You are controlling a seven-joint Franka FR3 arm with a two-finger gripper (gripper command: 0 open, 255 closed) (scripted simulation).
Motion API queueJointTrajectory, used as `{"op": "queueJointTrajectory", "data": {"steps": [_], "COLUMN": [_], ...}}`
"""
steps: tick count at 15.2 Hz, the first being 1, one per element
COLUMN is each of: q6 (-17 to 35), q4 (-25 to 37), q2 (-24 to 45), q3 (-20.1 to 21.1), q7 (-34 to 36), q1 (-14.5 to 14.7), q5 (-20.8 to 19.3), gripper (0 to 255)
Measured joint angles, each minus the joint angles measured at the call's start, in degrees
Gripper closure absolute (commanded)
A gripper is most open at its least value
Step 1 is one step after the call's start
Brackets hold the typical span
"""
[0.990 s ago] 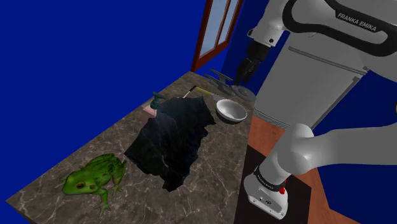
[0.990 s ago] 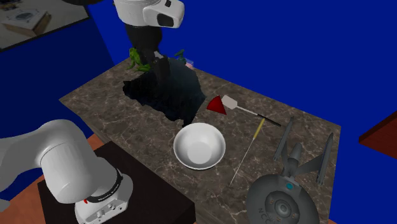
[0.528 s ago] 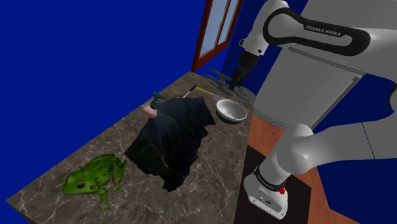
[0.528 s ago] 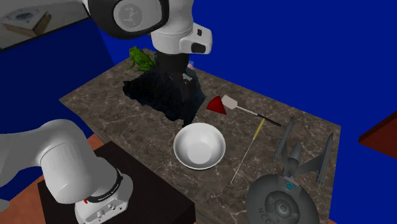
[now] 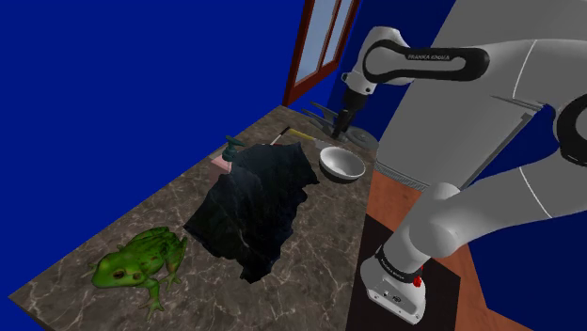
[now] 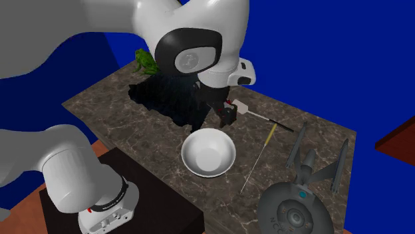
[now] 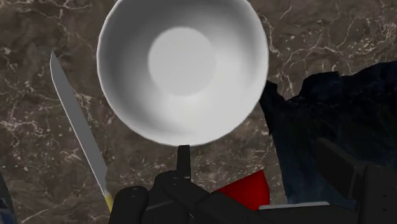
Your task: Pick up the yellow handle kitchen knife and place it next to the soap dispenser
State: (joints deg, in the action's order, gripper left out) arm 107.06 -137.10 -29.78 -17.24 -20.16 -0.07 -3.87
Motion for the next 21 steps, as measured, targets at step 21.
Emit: {"op": "queueJointTrajectory", "data": {"steps": [21], "q6": [20.31], "q4": [16.22], "q2": [38.23], "q3": [-10.55], "q7": [-27.23], "q1": [-1.4], "q5": [7.8], "gripper": [0]}}
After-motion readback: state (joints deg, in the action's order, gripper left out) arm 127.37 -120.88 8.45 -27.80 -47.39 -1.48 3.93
